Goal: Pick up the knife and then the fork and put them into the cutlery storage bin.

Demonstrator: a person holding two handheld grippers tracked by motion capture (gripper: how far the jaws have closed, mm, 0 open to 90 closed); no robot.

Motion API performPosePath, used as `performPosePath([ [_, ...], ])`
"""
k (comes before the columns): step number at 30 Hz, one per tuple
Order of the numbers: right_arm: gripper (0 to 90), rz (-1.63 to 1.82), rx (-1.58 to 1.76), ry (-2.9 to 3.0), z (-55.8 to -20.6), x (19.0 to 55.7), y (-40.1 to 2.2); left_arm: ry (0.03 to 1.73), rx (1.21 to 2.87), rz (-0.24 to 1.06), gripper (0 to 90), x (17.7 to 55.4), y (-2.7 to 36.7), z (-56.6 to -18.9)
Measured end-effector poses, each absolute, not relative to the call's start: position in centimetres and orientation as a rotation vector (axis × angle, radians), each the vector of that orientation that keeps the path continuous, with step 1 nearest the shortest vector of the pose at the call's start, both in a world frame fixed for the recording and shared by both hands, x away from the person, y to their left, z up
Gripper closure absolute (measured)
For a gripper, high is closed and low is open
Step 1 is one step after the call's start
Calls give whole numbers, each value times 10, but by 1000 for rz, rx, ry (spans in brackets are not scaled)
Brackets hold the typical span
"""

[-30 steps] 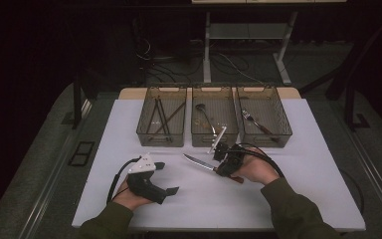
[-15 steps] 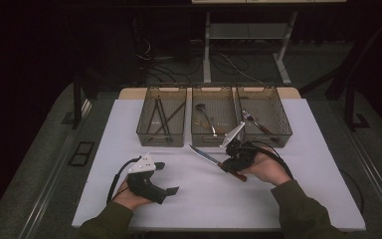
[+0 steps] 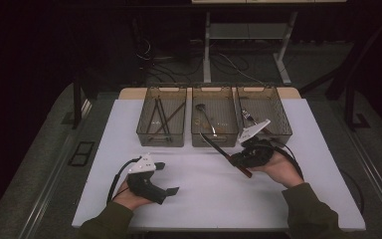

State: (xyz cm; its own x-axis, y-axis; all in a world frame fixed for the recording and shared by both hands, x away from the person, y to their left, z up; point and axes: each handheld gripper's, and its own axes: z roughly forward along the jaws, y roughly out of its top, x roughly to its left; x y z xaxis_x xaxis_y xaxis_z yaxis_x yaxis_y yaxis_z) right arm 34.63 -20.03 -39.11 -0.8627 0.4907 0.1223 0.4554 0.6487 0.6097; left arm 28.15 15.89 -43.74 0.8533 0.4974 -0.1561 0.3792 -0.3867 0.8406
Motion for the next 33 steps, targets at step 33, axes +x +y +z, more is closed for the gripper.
performPosePath([
  [33,773,1303,974,2464,-360,350,-275,631,2031,139,0,281,158,-437],
])
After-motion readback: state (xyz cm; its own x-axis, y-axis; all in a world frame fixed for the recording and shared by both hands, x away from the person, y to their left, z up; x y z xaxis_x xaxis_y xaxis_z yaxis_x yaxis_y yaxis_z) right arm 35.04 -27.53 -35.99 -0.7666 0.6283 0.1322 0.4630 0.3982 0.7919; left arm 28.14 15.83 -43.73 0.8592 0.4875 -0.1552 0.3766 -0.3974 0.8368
